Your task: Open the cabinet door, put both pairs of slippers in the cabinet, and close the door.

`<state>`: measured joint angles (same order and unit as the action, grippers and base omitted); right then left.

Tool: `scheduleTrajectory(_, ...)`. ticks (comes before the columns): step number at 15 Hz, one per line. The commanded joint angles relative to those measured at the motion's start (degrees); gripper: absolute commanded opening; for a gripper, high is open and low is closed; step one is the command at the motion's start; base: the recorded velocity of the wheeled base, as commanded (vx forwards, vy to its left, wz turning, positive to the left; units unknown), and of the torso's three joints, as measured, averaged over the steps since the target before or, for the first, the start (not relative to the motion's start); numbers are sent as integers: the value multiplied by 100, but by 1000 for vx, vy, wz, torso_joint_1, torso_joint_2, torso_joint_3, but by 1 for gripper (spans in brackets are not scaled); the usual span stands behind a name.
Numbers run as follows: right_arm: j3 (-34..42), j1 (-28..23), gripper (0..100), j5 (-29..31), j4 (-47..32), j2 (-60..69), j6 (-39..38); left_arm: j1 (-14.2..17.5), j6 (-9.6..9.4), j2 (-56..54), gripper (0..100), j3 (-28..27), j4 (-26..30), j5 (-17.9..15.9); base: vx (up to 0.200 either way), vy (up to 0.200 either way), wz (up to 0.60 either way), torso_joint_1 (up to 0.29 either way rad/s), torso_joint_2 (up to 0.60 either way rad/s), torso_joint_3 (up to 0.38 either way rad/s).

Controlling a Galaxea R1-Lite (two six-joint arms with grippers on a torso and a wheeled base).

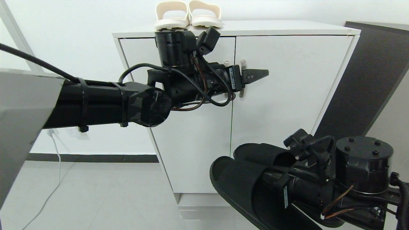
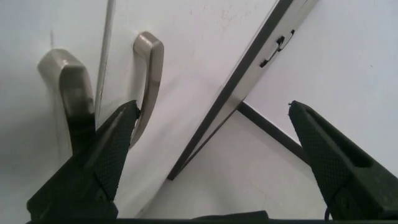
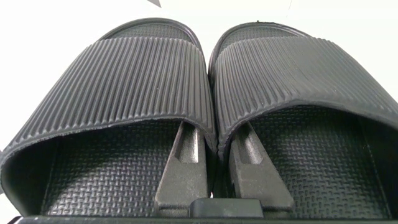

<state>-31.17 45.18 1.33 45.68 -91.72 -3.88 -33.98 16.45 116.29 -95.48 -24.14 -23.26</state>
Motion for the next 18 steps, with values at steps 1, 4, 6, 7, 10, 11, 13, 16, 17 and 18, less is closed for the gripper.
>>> scheduleTrajectory(1,-3,0,0,-1,2,-21,1,-4,-1,149,100,-120,-3,32,0,0,0,0,0,0)
scheduleTrajectory(4,-3,0,0,-1,2,-21,1,-13,-1,158,100,-112,-3,32,0,0,0,0,0,0)
scheduleTrajectory(6,6,0,0,-1,2,-21,1,-13,8,140,100,-112,-3,32,0,0,0,0,0,0)
scheduleTrajectory(7,6,0,0,-1,2,-21,1,-13,-1,131,100,-103,-3,32,0,0,0,0,0,0)
scheduleTrajectory(10,6,0,0,-1,-6,-21,1,-13,8,105,0,-85,-3,32,0,0,0,0,0,0)
scheduleTrajectory(11,15,0,0,-1,-6,-21,1,-13,8,105,0,-85,-12,32,0,0,0,0,0,0)
scheduleTrajectory(13,15,0,0,-10,-6,-12,1,-13,25,96,0,-76,-12,67,0,0,0,0,0,0)
scheduleTrajectory(16,85,0,0,-186,-6,32,1,-21,25,-106,0,214,-47,85,0,0,0,0,0,0)
scheduleTrajectory(17,94,0,0,-221,2,32,1,-39,17,-150,0,293,-56,85,0,0,0,0,0,0)
scheduleTrajectory(18,164,0,0,-353,11,40,71,-136,17,-370,0,583,-74,85,0,0,0,0,0,0)
